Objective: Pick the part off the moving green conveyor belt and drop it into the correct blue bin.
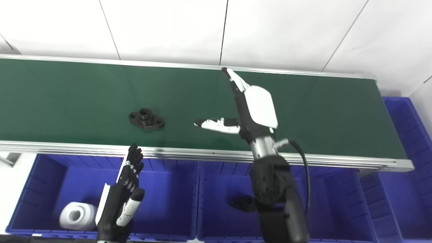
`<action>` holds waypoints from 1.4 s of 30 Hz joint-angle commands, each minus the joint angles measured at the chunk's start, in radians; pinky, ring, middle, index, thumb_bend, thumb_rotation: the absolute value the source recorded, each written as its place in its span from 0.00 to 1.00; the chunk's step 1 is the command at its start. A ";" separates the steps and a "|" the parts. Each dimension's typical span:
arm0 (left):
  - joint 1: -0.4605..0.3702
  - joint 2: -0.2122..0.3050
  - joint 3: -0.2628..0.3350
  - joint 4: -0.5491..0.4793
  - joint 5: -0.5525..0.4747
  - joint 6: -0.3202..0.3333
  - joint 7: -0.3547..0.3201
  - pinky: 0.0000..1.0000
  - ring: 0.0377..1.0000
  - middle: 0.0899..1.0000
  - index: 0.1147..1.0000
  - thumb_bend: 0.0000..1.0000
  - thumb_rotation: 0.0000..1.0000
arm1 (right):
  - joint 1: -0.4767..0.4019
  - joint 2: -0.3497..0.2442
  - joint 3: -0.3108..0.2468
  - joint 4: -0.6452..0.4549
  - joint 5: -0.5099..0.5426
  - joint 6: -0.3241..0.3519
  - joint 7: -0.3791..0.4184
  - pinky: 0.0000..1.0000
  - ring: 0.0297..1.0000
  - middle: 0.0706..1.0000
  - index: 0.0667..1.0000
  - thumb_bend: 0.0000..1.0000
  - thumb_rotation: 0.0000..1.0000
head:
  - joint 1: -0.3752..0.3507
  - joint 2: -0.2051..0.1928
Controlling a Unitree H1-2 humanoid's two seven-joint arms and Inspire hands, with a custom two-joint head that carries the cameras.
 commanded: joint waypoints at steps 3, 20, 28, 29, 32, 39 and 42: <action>-0.008 -0.010 -0.008 -0.010 -0.004 -0.039 0.003 1.00 1.00 1.00 1.00 0.84 0.78 | -0.095 0.000 0.036 0.053 -0.070 0.035 -0.003 0.63 0.79 0.87 0.91 0.96 0.52 | 0.001 0.000; -0.019 -0.012 -0.023 -0.001 -0.019 -0.051 -0.005 1.00 1.00 1.00 1.00 0.78 0.73 | -0.338 -0.003 0.211 0.369 -0.235 0.106 0.064 0.55 0.72 0.82 0.84 1.00 0.56 | 0.022 0.002; -0.017 -0.014 -0.038 -0.002 -0.007 -0.064 -0.005 1.00 1.00 1.00 1.00 0.74 0.73 | -0.385 -0.008 0.280 0.442 -0.232 0.110 0.124 0.54 0.68 0.78 0.82 1.00 0.53 | 0.037 0.009; -0.015 -0.015 -0.040 -0.005 -0.005 -0.063 -0.004 1.00 1.00 1.00 1.00 0.74 0.73 | -0.386 -0.008 0.285 0.447 -0.229 0.111 0.129 0.53 0.66 0.76 0.82 1.00 0.53 | 0.039 0.012; -0.009 -0.020 -0.044 -0.013 -0.008 -0.057 -0.003 1.00 1.00 1.00 1.00 0.75 0.73 | -0.384 -0.008 0.297 0.461 -0.226 0.114 0.139 0.48 0.59 0.70 0.78 1.00 0.53 | 0.041 0.013; -0.002 -0.021 -0.049 -0.027 0.004 -0.056 -0.001 1.00 1.00 1.00 1.00 0.73 0.73 | -0.356 0.000 0.315 0.506 -0.200 0.111 0.118 0.30 0.40 0.56 0.70 1.00 0.49 | 0.049 0.021; 0.001 -0.019 -0.051 -0.032 0.009 -0.054 -0.001 1.00 1.00 1.00 1.00 0.74 0.73 | -0.345 0.003 0.324 0.525 -0.191 0.117 0.120 0.20 0.27 0.38 0.67 0.97 0.48 | 0.049 0.024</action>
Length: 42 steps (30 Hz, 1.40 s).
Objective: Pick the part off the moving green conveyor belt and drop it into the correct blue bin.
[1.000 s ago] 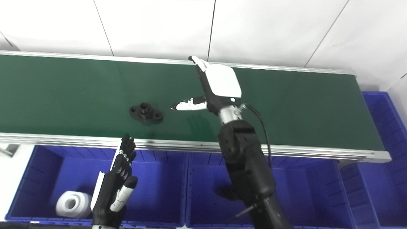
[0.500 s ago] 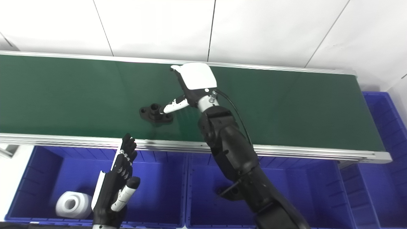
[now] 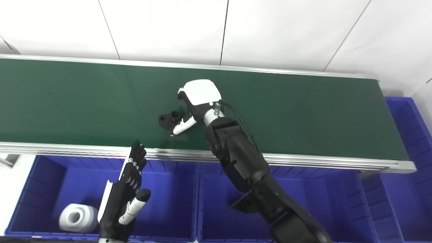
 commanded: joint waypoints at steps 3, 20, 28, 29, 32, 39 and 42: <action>0.016 -0.026 -0.032 -0.034 0.017 -0.026 0.004 1.00 1.00 1.00 1.00 0.74 0.74 | -0.010 0.015 0.010 0.012 0.021 0.022 -0.004 0.20 0.26 0.34 0.61 0.92 0.43 | 0.002 0.004; 0.028 -0.022 -0.035 -0.055 0.010 -0.012 0.000 1.00 1.00 1.00 1.00 0.72 0.74 | 0.062 0.008 0.009 0.091 0.154 -0.023 -0.308 0.15 0.19 0.23 0.45 0.50 0.14 | 0.000 0.012; 0.029 -0.024 -0.036 -0.058 0.004 -0.003 0.002 1.00 1.00 1.00 1.00 0.73 0.74 | 0.071 0.009 0.021 0.094 0.153 -0.006 -0.349 0.12 0.16 0.20 0.44 0.51 0.14 | 0.000 0.013; 0.029 -0.024 -0.036 -0.057 0.007 -0.003 0.002 1.00 1.00 1.00 1.00 0.72 0.74 | 0.073 0.008 0.020 0.093 0.157 -0.008 -0.352 0.12 0.15 0.20 0.44 0.51 0.14 | 0.000 0.013; 0.030 -0.023 -0.037 -0.060 0.011 -0.002 0.003 1.00 1.00 1.00 1.00 0.70 0.75 | 0.076 0.004 0.020 0.081 0.161 -0.011 -0.352 0.13 0.16 0.20 0.44 0.51 0.14 | -0.005 0.016; 0.030 -0.012 -0.037 -0.067 0.007 0.012 -0.003 1.00 1.00 1.00 1.00 0.70 0.76 | 0.079 -0.026 0.016 -0.033 0.161 -0.007 -0.299 0.14 0.16 0.20 0.44 0.51 0.15 | -0.015 0.021; 0.028 -0.008 -0.035 -0.067 -0.004 0.015 -0.005 1.00 1.00 1.00 1.00 0.70 0.76 | 0.077 -0.060 0.020 -0.115 0.143 -0.014 -0.252 0.15 0.18 0.22 0.44 0.51 0.15 | -0.023 0.021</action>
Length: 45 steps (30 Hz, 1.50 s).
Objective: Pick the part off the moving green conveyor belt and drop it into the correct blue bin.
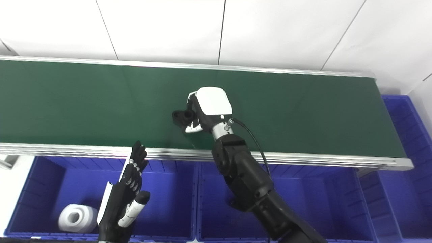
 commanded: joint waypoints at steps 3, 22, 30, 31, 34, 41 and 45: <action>0.005 -0.012 -0.017 -0.032 -0.008 -0.006 -0.005 1.00 1.00 1.00 1.00 0.71 0.76 | -0.036 -0.046 -0.001 -0.146 -0.030 0.005 0.097 0.17 0.20 0.26 0.45 0.51 0.15 | -0.009 0.002; -0.004 0.029 0.012 -0.074 -0.051 0.077 -0.024 1.00 1.00 1.00 1.00 0.76 0.79 | 0.187 -0.263 -0.039 -0.742 -0.188 -0.022 0.648 0.16 0.20 0.27 0.45 0.51 0.14 | -0.114 0.042; -0.012 0.059 0.021 -0.103 -0.052 0.122 -0.036 1.00 1.00 1.00 1.00 0.78 0.85 | 0.348 -0.320 -0.042 -0.829 -0.235 -0.107 0.722 0.11 0.16 0.23 0.45 0.51 0.14 | -0.140 0.063; -0.013 0.062 0.021 -0.107 -0.056 0.130 -0.038 1.00 1.00 1.00 1.00 0.79 0.85 | 0.374 -0.322 -0.048 -0.835 -0.236 -0.113 0.718 0.11 0.16 0.23 0.45 0.51 0.14 | -0.145 0.068; -0.015 0.067 0.023 -0.117 -0.062 0.144 -0.039 1.00 1.00 1.00 1.00 0.78 0.85 | 0.429 -0.320 -0.067 -0.830 -0.242 -0.132 0.697 0.12 0.16 0.24 0.45 0.51 0.14 | -0.152 0.070; -0.017 0.075 0.028 -0.127 -0.070 0.168 -0.047 1.00 1.00 1.00 1.00 0.75 0.86 | 0.478 -0.325 -0.105 -0.753 -0.281 -0.170 0.628 0.10 0.15 0.22 0.45 0.52 0.12 | -0.167 0.073; -0.016 0.075 0.028 -0.139 -0.076 0.185 -0.052 1.00 1.00 1.00 1.00 0.75 0.86 | 0.479 -0.335 -0.123 -0.703 -0.301 -0.190 0.594 0.09 0.13 0.21 0.45 0.52 0.13 | -0.164 0.076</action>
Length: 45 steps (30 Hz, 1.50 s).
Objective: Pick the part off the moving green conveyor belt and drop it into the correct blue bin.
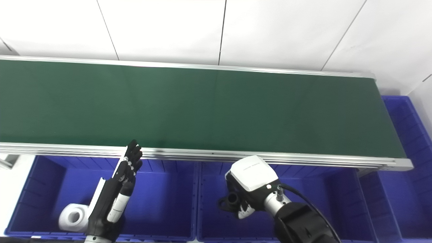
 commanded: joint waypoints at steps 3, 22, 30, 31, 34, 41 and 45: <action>0.005 0.006 -0.001 -0.042 -0.003 0.002 -0.012 1.00 1.00 1.00 1.00 0.75 0.86 | -0.011 -0.025 -0.001 0.012 -0.076 -0.067 -0.073 0.13 0.18 0.29 0.56 0.73 0.35 | 0.001 0.002; 0.013 -0.006 -0.016 -0.051 0.001 -0.003 -0.007 1.00 1.00 1.00 1.00 0.75 0.84 | 0.050 0.058 -0.074 -0.147 0.010 -0.025 0.130 0.47 0.62 0.79 0.86 1.00 0.82 | 0.031 0.000; 0.010 -0.017 -0.019 -0.049 0.018 -0.003 0.001 1.00 1.00 1.00 1.00 0.76 0.84 | 0.207 0.243 -0.228 -0.324 0.441 0.069 0.032 0.39 0.51 0.63 0.78 0.95 0.83 | 0.069 -0.018; 0.008 -0.017 -0.018 -0.043 0.025 -0.011 0.004 1.00 1.00 1.00 1.00 0.76 0.84 | 0.232 0.261 -0.239 -0.331 0.477 0.065 0.002 0.41 0.53 0.64 0.78 0.92 0.84 | 0.075 -0.025; -0.001 -0.014 -0.015 -0.030 0.045 -0.037 0.005 1.00 1.00 1.00 1.00 0.77 0.84 | 0.291 0.297 -0.267 -0.324 0.578 0.031 -0.094 0.45 0.56 0.66 0.78 0.81 0.84 | 0.077 -0.033; -0.015 -0.016 0.009 -0.002 0.086 -0.120 0.025 1.00 1.00 1.00 1.00 0.80 0.79 | 0.453 0.478 -0.347 -0.266 0.934 0.005 -0.374 0.62 0.68 0.74 0.76 0.70 0.86 | 0.086 -0.066; -0.022 -0.008 0.021 -0.007 0.132 -0.158 0.032 1.00 1.00 1.00 1.00 0.81 0.81 | 0.523 0.580 -0.342 -0.077 1.098 -0.258 -0.519 0.72 0.77 0.80 0.83 0.64 0.94 | 0.077 -0.070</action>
